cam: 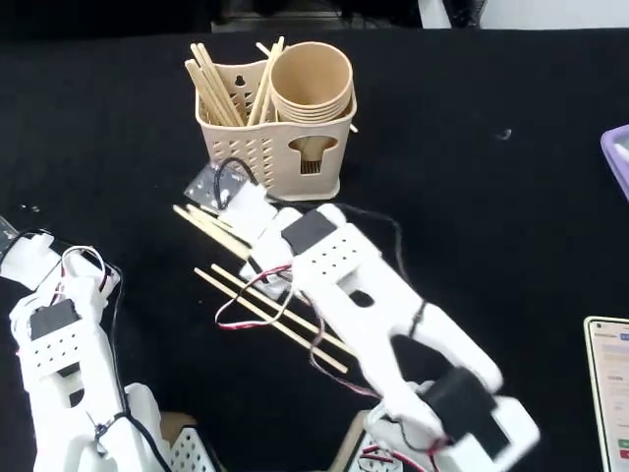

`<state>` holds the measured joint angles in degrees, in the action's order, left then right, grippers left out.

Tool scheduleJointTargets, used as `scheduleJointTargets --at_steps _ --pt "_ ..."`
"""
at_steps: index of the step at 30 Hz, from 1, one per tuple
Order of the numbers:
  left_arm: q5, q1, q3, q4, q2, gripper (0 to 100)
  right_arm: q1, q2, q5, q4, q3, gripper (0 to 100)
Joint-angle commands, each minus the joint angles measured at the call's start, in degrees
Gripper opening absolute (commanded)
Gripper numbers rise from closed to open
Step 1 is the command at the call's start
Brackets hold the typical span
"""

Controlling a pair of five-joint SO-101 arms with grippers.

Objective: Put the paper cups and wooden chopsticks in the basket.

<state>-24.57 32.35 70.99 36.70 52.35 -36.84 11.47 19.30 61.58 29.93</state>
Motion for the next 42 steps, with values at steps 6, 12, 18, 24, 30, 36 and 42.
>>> scheduleJointTargets --at_steps 6,12,18,24,30,36,42 --pt "-0.18 -0.13 -0.84 -1.14 1.49 11 -0.88 17.71 2.02 -5.19 -7.16 1.1" --pt "-0.18 0.04 -0.75 -1.14 1.49 11 -0.88 18.07 1.49 -26.81 1.54 1.1" --pt "-0.18 0.04 -0.75 -1.14 1.49 11 -0.88 18.33 1.49 -40.97 5.67 1.1" --pt "-0.18 0.04 -0.84 -1.14 1.49 11 -0.7 19.38 -3.52 -40.0 -5.41 1.1" --pt "-0.18 0.04 -0.92 -1.14 1.49 11 -0.62 17.01 -9.58 -41.58 -17.63 1.1" --pt "-0.18 0.04 -0.92 -1.14 1.49 11 2.46 10.95 -9.32 -55.21 -19.3 1.1" --pt "-0.09 -0.04 -0.92 -1.14 1.49 11 4.22 1.98 -9.49 -61.89 -19.03 1.1"
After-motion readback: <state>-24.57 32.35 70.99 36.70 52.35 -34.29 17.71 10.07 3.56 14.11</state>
